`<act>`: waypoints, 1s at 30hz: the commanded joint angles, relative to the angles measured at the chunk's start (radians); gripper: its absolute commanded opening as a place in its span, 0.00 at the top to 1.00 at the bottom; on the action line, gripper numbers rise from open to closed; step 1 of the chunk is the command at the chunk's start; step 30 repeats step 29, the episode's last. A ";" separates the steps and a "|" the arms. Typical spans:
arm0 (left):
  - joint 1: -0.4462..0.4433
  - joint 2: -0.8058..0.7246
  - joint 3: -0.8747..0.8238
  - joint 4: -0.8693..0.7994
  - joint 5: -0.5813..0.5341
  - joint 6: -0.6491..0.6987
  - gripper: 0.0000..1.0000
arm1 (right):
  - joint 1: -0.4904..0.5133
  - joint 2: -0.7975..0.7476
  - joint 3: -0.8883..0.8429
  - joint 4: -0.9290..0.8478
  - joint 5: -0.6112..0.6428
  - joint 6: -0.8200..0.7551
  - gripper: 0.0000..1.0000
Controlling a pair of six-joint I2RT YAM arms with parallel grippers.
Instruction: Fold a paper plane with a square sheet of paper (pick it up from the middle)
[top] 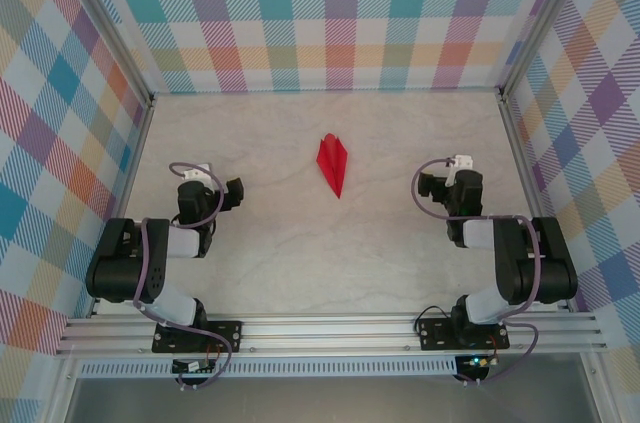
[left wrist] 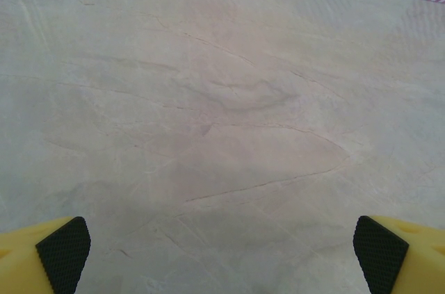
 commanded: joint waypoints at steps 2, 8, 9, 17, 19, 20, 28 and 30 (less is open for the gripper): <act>0.016 0.014 0.003 0.060 0.015 0.019 0.00 | -0.002 0.008 -0.011 0.098 -0.056 -0.011 0.00; -0.031 0.014 0.045 -0.024 -0.083 0.046 0.00 | -0.002 0.009 -0.007 0.094 -0.054 -0.011 0.00; -0.039 0.014 0.045 -0.024 -0.092 0.049 0.00 | -0.001 0.009 -0.007 0.094 -0.055 -0.011 0.00; -0.055 0.014 0.071 -0.070 -0.036 0.093 0.00 | -0.002 0.008 -0.007 0.094 -0.056 -0.011 0.00; -0.055 0.016 0.072 -0.072 -0.034 0.091 0.00 | -0.002 0.009 -0.007 0.093 -0.056 -0.011 0.00; -0.055 0.016 0.072 -0.073 -0.035 0.092 0.00 | -0.002 0.009 -0.007 0.093 -0.056 -0.011 0.00; -0.053 0.017 0.075 -0.076 -0.036 0.089 0.00 | -0.002 0.009 -0.007 0.092 -0.056 -0.011 0.00; -0.053 0.017 0.075 -0.076 -0.037 0.089 0.00 | -0.002 0.009 -0.008 0.095 -0.056 -0.011 0.00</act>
